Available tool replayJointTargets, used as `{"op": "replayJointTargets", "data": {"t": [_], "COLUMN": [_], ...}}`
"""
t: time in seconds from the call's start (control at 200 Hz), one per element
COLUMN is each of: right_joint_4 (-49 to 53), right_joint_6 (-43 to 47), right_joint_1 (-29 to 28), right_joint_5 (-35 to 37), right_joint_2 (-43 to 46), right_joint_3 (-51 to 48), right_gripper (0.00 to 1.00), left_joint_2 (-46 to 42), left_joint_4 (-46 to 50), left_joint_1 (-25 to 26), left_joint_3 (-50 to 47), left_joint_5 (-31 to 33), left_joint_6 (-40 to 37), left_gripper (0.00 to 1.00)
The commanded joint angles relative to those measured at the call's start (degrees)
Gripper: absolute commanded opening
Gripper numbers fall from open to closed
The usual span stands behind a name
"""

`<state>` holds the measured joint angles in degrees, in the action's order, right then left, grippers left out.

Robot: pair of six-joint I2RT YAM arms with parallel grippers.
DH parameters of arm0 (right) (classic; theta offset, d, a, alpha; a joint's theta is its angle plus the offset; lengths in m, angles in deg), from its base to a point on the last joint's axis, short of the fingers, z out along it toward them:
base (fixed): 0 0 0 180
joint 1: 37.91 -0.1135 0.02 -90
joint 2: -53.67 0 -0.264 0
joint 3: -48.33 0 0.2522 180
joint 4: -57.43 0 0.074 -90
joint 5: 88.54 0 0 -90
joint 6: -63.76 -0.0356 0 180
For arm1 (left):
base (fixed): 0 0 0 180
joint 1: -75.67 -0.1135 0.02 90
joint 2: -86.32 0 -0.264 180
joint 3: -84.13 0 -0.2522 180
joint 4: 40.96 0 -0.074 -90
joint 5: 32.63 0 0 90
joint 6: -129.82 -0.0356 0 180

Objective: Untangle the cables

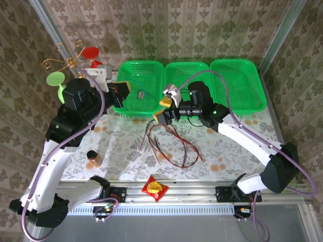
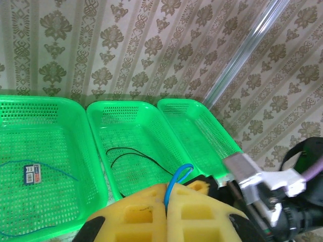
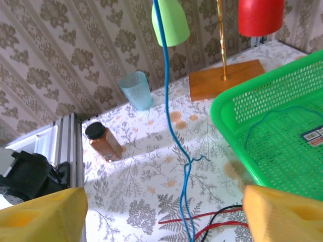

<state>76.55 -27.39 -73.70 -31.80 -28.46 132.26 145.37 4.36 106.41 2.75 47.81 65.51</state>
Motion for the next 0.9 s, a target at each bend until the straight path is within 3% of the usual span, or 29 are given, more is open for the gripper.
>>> {"op": "replayJointTargets", "data": {"t": [0.0,0.245,0.455,0.575,0.725,0.895], "right_joint_4": [-4.2,-13.6,-22.6,-28.4,-36.0,-53.6], "right_joint_6": [-1.2,-2.9,-6.0,-6.8,-6.2,-5.1], "right_joint_1": [-1.2,-5.7,-7.5,-7.5,-7.5,-7.7], "right_joint_5": [1.3,28.9,42.6,45.6,43.5,43.8], "right_joint_2": [-0.9,-1.5,-2.7,-2.5,0.0,5.1], "right_joint_3": [1.0,0.3,-1.8,-4.6,-10.0,-22.3], "right_gripper": [0.85,0.9,0.91,0.94,1.0,1.0], "left_joint_2": [0.7,3.1,4.2,4.3,5.1,7.8], "left_joint_4": [-2.3,-3.3,-5.9,-7.5,-10.3,-10.4], "left_joint_1": [1.7,6.9,10.5,10.8,11.1,11.2], "left_joint_3": [2.8,5.4,5.9,6.4,7.7,13.1], "left_joint_5": [1.7,6.7,12.5,15.6,18.4,18.5], "left_joint_6": [-1.4,-2.4,-3.6,-3.8,-5.0,-7.1], "left_gripper": [0.0,0.0,0.0,0.0,0.0,0.0]}}
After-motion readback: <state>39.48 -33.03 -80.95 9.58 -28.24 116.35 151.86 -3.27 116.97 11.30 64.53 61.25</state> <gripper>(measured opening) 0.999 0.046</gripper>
